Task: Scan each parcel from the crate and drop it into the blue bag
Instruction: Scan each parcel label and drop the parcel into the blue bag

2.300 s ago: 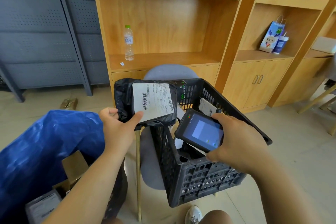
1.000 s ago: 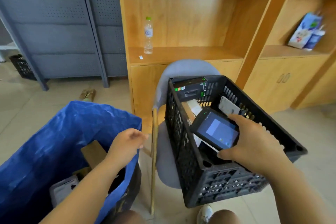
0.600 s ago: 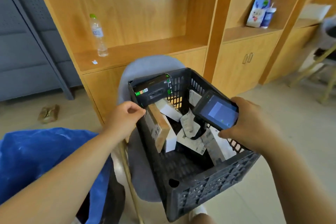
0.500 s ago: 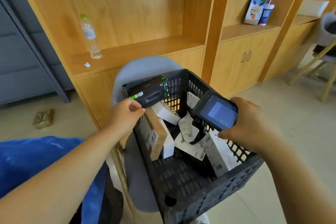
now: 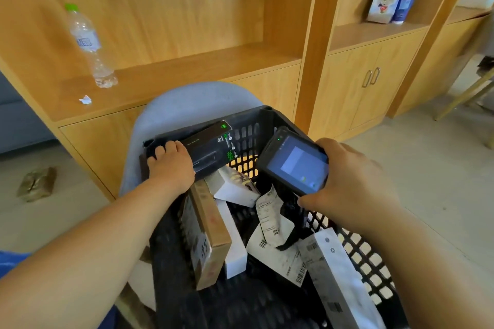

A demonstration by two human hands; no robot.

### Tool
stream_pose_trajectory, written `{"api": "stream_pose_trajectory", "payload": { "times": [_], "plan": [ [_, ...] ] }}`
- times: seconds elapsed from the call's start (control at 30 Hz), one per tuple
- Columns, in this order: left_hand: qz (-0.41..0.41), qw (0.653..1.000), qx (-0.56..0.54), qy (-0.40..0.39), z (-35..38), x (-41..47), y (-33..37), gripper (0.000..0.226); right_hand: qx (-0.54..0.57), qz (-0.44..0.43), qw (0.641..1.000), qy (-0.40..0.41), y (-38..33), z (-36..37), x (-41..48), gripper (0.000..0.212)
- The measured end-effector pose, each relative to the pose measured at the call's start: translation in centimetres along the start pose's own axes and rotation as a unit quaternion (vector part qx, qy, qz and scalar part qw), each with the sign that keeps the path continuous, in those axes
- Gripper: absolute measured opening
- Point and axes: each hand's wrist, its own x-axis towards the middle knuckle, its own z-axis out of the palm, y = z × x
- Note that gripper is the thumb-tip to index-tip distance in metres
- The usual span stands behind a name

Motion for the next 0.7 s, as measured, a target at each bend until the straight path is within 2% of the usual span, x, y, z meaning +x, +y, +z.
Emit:
{"api": "stream_pose_trajectory", "payload": {
  "times": [0.1,0.2,0.3,0.43,0.53,0.7],
  "plan": [
    [-0.024,1.0,0.015,0.012,0.0,0.6,0.6,0.07,0.0,0.002,1.0,-0.001,0.3,0.3,0.3,0.066],
    [-0.025,1.0,-0.014,0.009,-0.1,0.6,0.3,0.057,-0.001,0.008,1.0,0.0,0.6,0.3,-0.1,0.069],
    [0.023,0.999,-0.044,0.009,-0.4,-0.7,0.0,0.057,0.003,0.016,1.0,-0.001,0.9,-0.2,-1.0,0.08],
    [0.118,0.989,-0.079,0.039,-1.6,-3.7,0.0,0.053,0.022,0.031,0.999,0.016,1.1,-1.7,-3.1,0.08],
    [0.145,0.979,-0.111,0.091,-3.3,-6.9,-0.5,0.055,0.044,0.044,0.998,0.031,1.2,-2.9,-5.4,0.085],
    [0.191,0.949,-0.166,0.188,-6.2,-14.1,-2.6,0.058,0.065,0.055,0.995,0.046,0.5,-4.6,-9.8,0.081]
  ]
}}
